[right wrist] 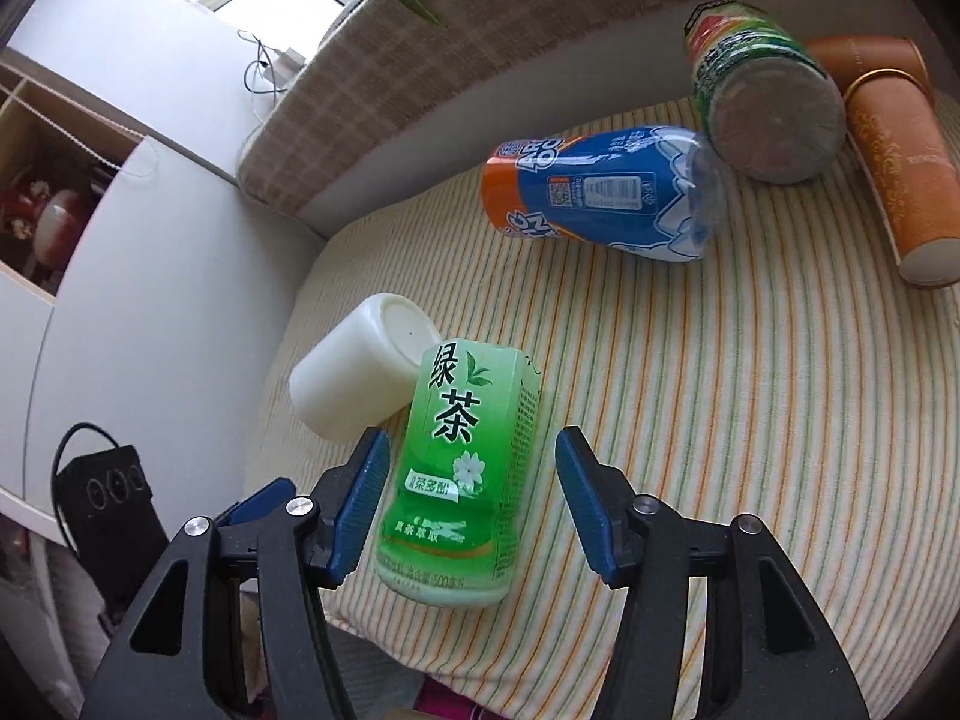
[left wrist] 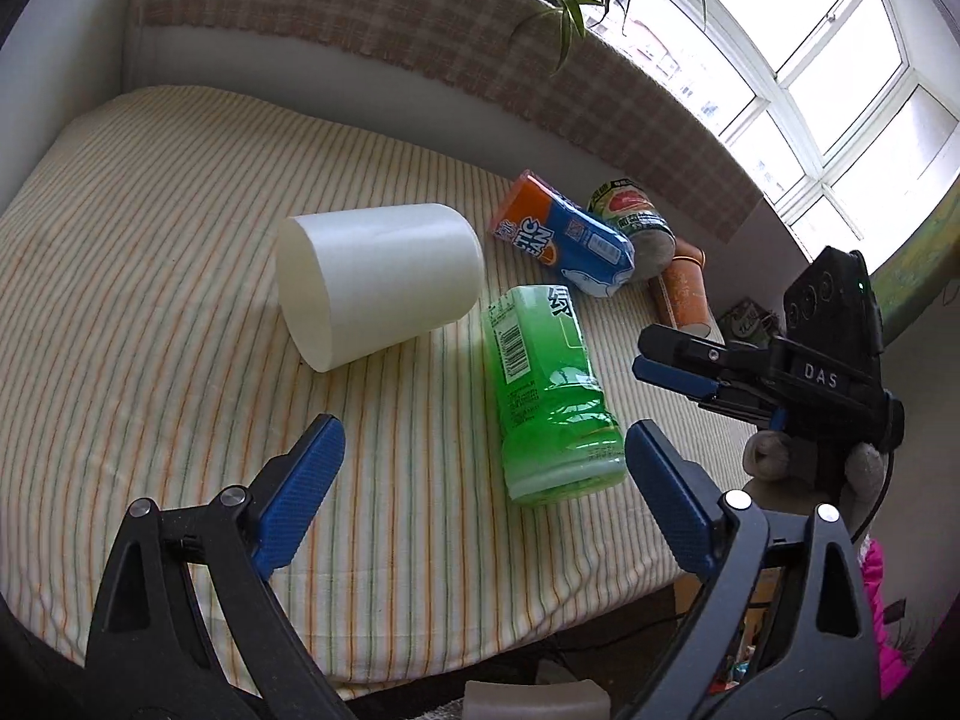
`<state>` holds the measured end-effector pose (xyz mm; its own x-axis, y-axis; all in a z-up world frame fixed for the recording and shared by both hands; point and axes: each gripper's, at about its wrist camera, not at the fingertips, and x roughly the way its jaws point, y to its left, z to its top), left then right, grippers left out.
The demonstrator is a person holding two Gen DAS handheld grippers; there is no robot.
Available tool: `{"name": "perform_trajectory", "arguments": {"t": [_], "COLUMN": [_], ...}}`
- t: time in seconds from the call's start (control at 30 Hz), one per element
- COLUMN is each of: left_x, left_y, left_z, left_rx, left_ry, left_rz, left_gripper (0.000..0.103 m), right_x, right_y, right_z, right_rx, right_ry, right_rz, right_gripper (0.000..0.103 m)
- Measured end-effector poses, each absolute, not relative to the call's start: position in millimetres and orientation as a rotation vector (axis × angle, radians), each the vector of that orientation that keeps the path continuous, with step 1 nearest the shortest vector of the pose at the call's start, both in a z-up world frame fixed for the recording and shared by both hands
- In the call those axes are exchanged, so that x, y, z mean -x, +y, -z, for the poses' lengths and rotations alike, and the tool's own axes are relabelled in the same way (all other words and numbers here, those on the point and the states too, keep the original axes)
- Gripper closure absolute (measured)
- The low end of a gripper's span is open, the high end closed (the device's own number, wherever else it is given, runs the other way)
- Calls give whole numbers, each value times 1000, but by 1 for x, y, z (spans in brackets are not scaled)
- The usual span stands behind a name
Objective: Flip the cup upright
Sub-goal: 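Lay the green bottle on its side and open the right gripper, then close the left gripper around the body of the green bottle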
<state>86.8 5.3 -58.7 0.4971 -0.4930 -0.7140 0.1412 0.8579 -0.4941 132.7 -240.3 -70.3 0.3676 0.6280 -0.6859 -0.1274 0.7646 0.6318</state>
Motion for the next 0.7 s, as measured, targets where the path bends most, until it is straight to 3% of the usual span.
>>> {"name": "perform_trajectory", "arguments": {"t": [0.23,0.3,0.57,0.7], "left_x": [-126,-138,-161,-168], "left_y": [-25,-31,-52,-60], "left_z": [72,79,96,104], "left_rx": [426,450,451,461], "left_ry": [1075,1115,1182,1215], "left_rz": [449,460,465,462], "left_gripper": [8,19,21,30], "right_x": [-56,-37,2,2], "right_y": [-286,-297,-331,-333], "right_z": [62,64,75,77], "right_rx": [-555,-569,-643,-644], "right_ry": [951,921,899,902], "right_rz": [-414,-372,-265,-266], "right_gripper": [42,42,42,42]}}
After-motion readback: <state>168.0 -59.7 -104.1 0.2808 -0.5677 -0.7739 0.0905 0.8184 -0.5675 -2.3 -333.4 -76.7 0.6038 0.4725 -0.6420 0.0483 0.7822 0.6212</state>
